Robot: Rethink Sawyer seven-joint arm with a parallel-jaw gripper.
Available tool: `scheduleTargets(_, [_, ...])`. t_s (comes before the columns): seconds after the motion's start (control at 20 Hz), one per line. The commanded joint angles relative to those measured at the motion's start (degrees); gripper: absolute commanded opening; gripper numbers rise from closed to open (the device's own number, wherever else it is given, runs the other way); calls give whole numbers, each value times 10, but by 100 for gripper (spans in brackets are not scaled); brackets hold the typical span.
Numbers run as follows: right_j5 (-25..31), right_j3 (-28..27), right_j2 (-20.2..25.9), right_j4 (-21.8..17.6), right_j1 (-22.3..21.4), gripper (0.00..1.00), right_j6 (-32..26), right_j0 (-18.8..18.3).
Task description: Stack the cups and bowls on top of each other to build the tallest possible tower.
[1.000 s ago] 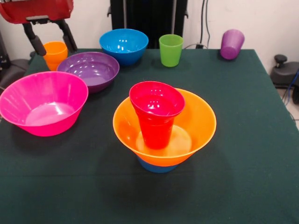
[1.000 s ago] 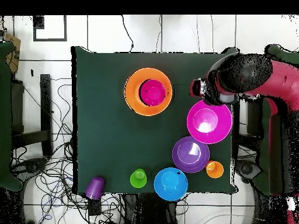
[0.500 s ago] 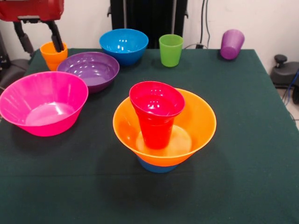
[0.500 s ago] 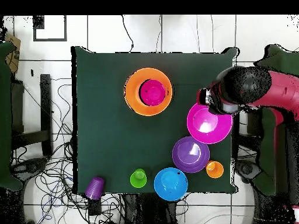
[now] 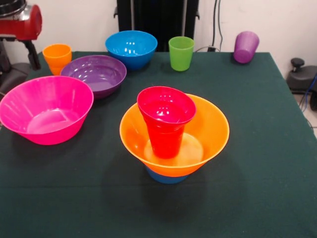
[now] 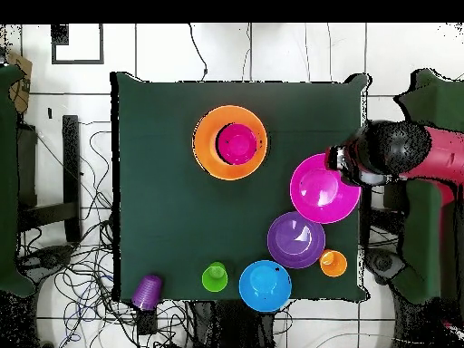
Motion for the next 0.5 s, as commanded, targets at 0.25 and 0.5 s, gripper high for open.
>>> scheduleTargets(0.25, [-88, 48, -28, -61, 86, 100, -45, 20])
scheduleTargets(0.5, [-113, 75, -32, -54, 72, 100, -11, 38])
